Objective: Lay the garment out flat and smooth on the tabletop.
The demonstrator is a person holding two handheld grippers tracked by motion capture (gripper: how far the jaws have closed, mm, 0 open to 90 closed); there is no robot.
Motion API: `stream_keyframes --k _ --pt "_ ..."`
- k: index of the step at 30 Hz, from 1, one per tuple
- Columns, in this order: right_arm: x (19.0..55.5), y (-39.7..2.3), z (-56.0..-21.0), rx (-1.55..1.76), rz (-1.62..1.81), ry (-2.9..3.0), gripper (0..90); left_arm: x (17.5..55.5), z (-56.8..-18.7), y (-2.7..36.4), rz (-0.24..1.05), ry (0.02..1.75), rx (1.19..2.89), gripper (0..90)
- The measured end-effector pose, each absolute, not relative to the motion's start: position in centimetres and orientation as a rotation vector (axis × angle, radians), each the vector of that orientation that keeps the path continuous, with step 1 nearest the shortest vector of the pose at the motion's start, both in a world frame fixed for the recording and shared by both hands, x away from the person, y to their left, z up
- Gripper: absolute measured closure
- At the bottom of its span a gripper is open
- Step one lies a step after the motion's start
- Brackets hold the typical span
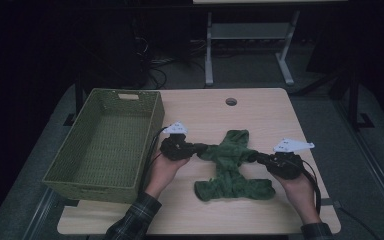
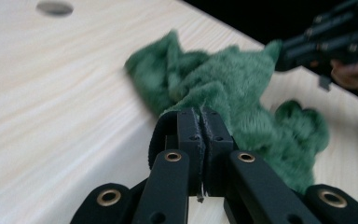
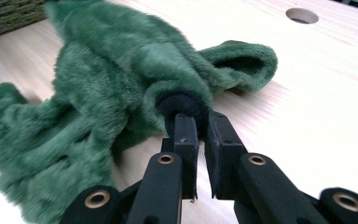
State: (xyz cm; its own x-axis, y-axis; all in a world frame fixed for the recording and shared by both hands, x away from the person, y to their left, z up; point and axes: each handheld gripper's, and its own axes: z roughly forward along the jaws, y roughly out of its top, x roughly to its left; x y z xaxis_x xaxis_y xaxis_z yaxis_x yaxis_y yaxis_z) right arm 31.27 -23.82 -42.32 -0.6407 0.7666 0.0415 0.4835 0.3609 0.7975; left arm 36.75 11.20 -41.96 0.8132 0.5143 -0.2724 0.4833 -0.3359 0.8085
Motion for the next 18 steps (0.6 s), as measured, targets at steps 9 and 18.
stream_keyframes --k 9,18 --pt "33.4 -23.4 -44.8 1.203 1.081 2.413 83.0 36.2 -45.9 10.9 -0.023 0.821 2.088 88.1" --pt "33.0 -23.5 -45.6 1.201 1.054 2.436 72.6 36.1 -45.6 10.6 -0.044 0.816 2.068 75.8"
